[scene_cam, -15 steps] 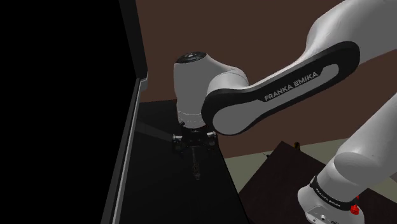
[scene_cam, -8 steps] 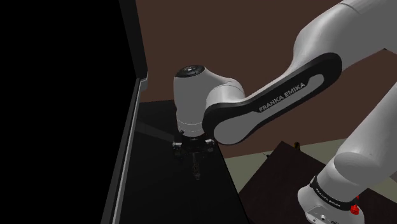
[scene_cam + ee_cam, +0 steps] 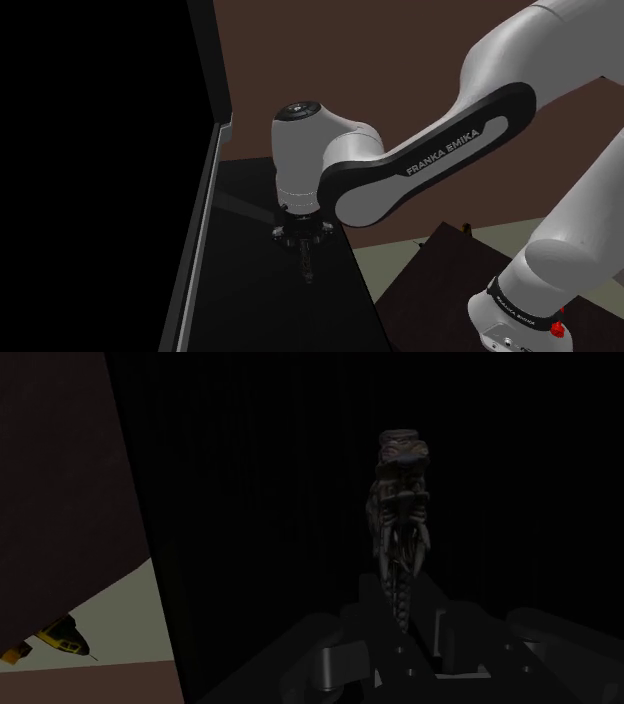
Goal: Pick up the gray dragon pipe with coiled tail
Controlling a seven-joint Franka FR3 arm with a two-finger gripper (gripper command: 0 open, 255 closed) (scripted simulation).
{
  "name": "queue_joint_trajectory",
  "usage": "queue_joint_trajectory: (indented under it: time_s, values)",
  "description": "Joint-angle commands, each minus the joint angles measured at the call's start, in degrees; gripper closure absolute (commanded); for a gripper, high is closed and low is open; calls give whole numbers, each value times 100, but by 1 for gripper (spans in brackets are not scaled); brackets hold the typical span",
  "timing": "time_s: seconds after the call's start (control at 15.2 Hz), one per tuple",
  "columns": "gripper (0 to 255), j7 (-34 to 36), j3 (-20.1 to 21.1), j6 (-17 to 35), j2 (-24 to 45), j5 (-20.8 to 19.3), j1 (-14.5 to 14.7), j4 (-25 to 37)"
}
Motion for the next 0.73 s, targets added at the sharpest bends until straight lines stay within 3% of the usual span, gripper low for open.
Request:
queue_joint_trajectory:
  time_s: [0.0, 0.66]
  values:
    - [255, -2, -10, -11, 22, -6, -8, -30]
    - [255, -356, -90, -708, -529, 483, -9, 311]
